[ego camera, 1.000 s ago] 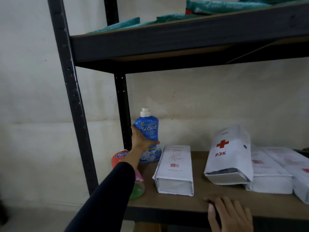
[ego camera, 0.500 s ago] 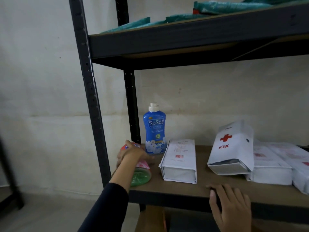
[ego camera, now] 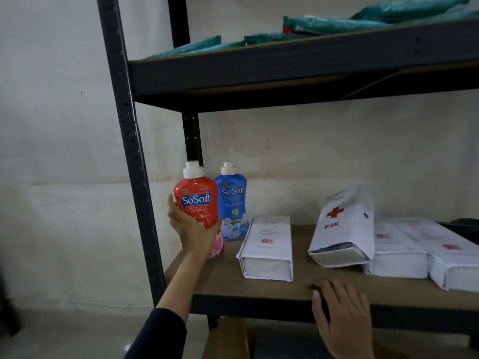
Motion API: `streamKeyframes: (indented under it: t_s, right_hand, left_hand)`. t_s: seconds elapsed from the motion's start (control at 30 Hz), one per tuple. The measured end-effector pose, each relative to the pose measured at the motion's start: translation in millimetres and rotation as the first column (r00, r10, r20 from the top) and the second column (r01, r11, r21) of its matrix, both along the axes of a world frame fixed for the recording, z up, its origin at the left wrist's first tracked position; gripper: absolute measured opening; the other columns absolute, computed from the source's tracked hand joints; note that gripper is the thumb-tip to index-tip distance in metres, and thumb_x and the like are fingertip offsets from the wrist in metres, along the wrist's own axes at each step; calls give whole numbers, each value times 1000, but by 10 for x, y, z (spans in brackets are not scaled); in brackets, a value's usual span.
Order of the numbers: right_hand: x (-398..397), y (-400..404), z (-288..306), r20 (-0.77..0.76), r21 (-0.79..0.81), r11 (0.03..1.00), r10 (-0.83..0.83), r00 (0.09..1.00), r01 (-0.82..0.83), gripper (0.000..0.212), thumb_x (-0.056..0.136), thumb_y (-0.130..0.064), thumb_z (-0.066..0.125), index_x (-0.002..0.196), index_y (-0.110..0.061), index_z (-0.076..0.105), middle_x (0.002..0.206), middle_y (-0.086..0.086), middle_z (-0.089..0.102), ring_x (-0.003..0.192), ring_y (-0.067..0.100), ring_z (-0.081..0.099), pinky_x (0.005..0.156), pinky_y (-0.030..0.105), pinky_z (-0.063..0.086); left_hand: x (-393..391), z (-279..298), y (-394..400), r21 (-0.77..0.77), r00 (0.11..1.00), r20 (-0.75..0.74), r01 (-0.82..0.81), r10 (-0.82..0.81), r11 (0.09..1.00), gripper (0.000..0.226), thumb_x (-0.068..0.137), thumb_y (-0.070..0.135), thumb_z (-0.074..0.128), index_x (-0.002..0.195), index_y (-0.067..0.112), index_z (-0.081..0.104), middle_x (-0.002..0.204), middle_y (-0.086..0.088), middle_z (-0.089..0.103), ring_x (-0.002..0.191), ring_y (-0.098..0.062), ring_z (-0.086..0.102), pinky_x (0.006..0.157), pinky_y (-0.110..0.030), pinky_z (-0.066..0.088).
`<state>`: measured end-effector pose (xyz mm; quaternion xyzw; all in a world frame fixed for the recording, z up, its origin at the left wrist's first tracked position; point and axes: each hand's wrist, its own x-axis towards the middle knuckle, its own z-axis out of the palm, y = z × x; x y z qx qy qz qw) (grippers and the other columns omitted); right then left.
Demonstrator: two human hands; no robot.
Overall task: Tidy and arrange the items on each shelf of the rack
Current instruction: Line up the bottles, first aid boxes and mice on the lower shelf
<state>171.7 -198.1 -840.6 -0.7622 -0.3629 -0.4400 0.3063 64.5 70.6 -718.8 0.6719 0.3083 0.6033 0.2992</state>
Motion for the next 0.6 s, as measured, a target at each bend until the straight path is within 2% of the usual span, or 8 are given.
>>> streamKeyframes:
  t_s: [0.17, 0.27, 0.43, 0.6]
  right_hand:
    - [-4, 0, 10, -2, 3, 1000, 12, 1000, -12, 60, 102, -45, 19, 87, -18, 71, 84, 1, 65, 71, 19, 57, 69, 25, 23]
    - [0, 3, -14, -11, -1, 1000, 22, 1000, -22, 55, 102, -45, 22, 89, -19, 69, 86, 0, 65, 73, 18, 57, 68, 28, 31]
    - [-24, -26, 1, -39, -13, 999, 41, 998, -41, 32, 94, -37, 38, 91, -23, 66, 87, -5, 62, 74, 16, 54, 67, 28, 30]
    - [-76, -34, 47, -190, -6, 997, 79, 979, -81, 22, 90, -40, 41, 95, -31, 60, 89, -12, 60, 79, 12, 55, 69, 30, 37]
  left_hand:
    - [-22, -211, -5, 48, 999, -38, 29, -27, 998, 116, 61, 22, 89, 147, 13, 13, 145, -10, 27, 130, -23, 28, 99, -48, 38]
    - [-42, -228, -16, 41, 996, -85, 33, -30, 999, 119, 59, 28, 89, 148, 19, 11, 146, -9, 27, 131, -24, 29, 99, -47, 37]
    - [-111, -356, -55, -34, 990, -134, 31, -35, 999, 115, 62, 38, 86, 148, 25, 11, 144, -9, 33, 130, -27, 36, 100, -58, 41]
    - [-220, -535, -208, -60, 976, -218, -29, 15, 998, 106, 70, 44, 79, 145, 23, 7, 145, -7, 21, 134, -27, 23, 105, -54, 34]
